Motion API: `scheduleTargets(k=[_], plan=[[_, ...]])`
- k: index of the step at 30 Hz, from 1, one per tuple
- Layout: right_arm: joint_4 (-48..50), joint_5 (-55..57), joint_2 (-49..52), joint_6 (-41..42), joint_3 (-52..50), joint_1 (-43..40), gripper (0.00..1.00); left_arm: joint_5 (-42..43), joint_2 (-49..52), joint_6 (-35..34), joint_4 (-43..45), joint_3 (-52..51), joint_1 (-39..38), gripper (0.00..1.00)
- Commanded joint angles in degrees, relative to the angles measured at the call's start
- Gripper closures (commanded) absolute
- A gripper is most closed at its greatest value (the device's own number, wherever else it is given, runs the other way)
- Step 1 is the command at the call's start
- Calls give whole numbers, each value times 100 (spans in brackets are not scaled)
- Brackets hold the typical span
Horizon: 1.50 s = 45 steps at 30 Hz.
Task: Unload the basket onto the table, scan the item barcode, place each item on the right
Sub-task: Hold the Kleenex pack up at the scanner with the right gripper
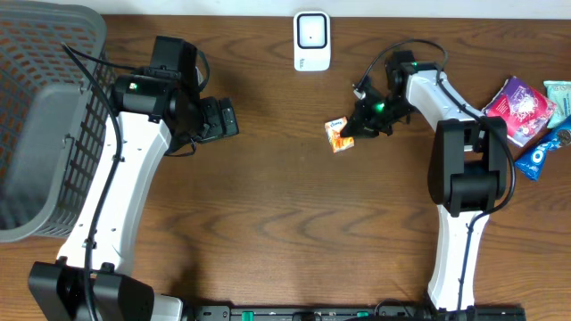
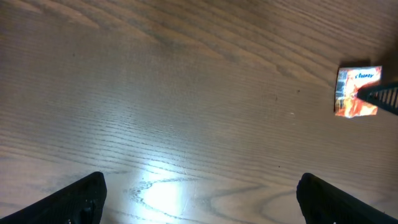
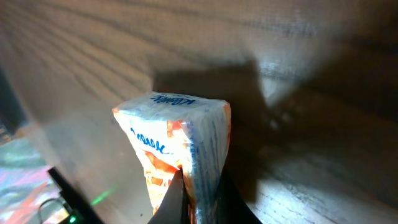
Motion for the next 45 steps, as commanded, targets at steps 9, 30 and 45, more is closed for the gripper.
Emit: scheduleTargets(k=[9, 30, 45], plan=[[44, 4376, 37, 678, 2553, 1099, 99, -57, 24, 35, -20, 31, 24, 2], [3067, 6089, 52, -990, 2234, 1878, 99, -57, 24, 35, -20, 31, 24, 2], [3069, 7635, -157, -201, 2076, 1788, 99, -57, 24, 35, -20, 31, 24, 2]])
